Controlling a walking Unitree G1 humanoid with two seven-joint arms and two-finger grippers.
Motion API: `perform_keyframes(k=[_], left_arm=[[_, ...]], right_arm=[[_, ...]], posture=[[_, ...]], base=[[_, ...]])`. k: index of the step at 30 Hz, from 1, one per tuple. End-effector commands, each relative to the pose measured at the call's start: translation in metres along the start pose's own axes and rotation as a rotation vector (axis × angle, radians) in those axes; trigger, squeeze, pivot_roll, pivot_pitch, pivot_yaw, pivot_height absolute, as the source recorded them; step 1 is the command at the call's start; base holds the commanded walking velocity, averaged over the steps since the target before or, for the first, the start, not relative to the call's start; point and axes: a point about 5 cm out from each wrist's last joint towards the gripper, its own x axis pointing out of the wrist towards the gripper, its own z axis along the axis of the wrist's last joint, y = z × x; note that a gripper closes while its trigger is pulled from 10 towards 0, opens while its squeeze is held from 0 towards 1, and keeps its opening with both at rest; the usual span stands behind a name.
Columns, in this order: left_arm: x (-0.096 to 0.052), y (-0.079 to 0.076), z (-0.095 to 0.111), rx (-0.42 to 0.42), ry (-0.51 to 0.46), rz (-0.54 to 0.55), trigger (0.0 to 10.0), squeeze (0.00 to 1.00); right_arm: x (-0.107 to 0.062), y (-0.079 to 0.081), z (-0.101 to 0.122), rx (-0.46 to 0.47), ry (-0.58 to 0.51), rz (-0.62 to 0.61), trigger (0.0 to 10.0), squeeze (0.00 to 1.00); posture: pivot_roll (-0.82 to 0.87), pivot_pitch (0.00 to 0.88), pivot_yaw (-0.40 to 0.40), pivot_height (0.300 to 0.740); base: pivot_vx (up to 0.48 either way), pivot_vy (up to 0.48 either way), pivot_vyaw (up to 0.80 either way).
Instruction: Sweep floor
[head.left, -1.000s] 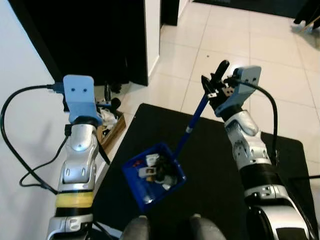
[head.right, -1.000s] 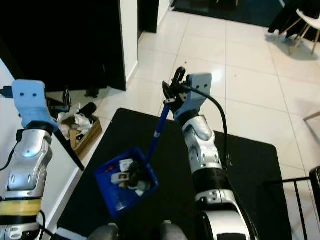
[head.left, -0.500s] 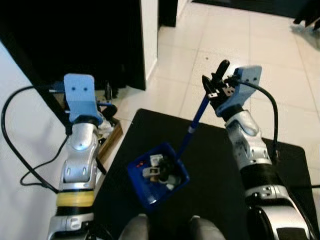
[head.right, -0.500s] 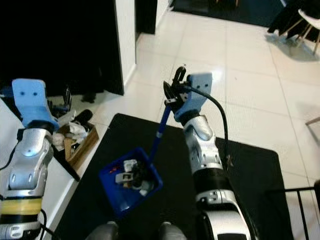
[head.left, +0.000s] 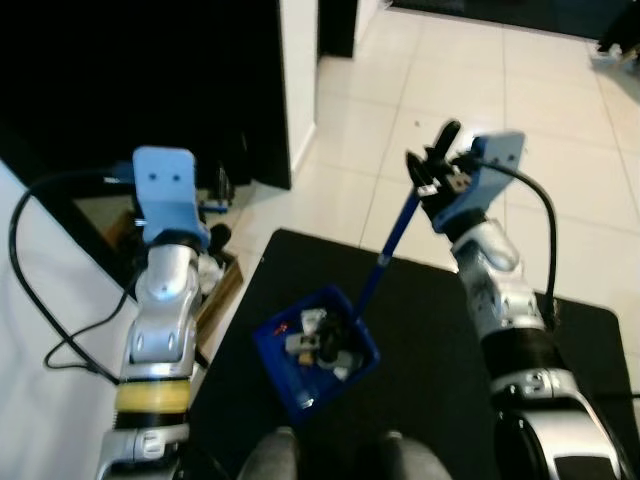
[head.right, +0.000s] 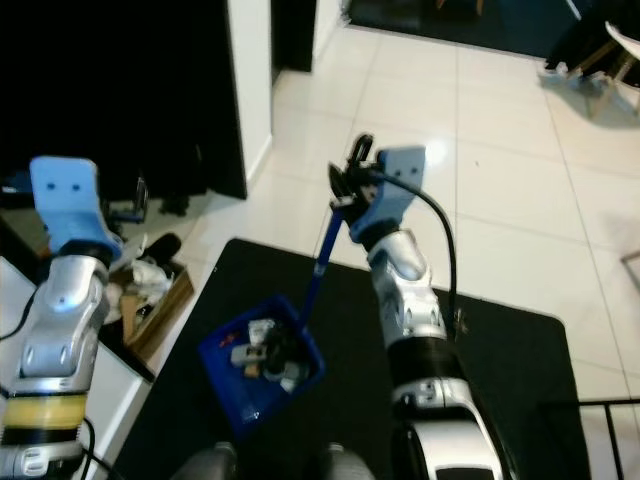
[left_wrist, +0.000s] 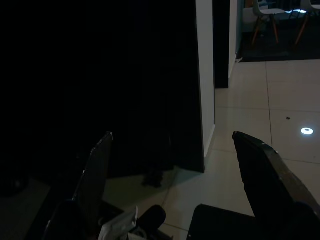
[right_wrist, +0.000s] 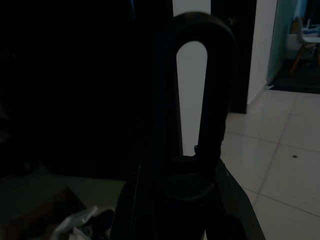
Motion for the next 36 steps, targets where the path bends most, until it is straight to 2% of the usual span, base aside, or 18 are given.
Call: perform_keyframes(k=[1,36], left_arm=[[-0.0004,-0.0020,-0.0006,0.004,-0.001,-0.011,10.0,0.00],[-0.0011,-0.0055,0.0010,-0.004,-0.005,-0.028,10.0,0.00]], right_arm=[[0.0012,-0.0024,0.0094,0.004,-0.048,-0.006,10.0,0.00],[-0.0005,-0.0047,0.0128,0.007,-0.074,-0.026,10.0,0.00]], posture=[[0.02,0.054,-0.012,0.740],[0.02,0.063,-0.008,0.740]], base=[[0.371,0.000,0.00],[0.371,0.000,0.00]])
